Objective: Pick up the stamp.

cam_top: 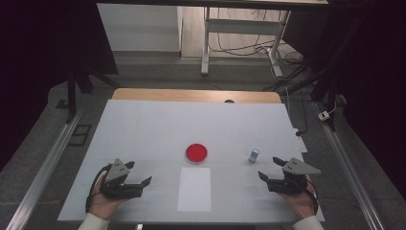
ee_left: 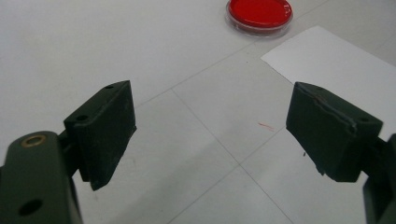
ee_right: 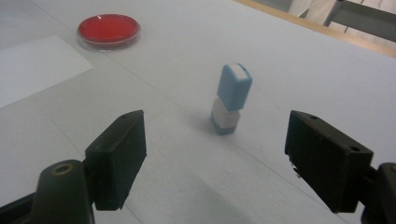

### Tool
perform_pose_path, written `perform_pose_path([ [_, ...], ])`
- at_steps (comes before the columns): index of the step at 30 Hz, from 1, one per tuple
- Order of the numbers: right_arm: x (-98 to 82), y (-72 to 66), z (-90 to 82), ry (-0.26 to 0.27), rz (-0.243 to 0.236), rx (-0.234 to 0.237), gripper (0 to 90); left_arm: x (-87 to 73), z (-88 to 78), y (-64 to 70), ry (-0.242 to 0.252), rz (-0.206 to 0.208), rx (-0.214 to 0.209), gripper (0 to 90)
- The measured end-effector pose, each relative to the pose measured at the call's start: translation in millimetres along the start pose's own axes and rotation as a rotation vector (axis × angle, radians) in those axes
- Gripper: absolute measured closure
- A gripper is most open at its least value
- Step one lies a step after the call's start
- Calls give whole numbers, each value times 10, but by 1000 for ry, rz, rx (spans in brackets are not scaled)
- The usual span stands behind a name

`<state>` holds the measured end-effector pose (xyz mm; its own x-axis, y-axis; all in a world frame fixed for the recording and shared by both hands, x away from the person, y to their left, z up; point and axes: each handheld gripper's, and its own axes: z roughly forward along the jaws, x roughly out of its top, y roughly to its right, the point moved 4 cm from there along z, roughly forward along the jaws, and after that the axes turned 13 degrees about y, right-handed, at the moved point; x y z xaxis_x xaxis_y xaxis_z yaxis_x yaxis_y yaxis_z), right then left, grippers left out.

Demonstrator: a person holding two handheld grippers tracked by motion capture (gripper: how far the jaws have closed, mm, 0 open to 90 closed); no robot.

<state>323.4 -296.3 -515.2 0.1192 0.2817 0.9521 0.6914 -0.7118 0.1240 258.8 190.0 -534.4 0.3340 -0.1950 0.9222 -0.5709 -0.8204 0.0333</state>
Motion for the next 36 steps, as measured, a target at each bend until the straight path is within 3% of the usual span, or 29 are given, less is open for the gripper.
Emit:
perform_pose_path([
  [5,-43,-26,15,-28,-21,0,227,-20,42,15,-21,3,-6,174],
  [22,-58,-21,15,-32,-15,0,267,-27,35,-18,-20,-15,8,172],
  [36,134,-13,41,-27,-25,-4,288,-25,31,-41,-14,-22,14,177],
])
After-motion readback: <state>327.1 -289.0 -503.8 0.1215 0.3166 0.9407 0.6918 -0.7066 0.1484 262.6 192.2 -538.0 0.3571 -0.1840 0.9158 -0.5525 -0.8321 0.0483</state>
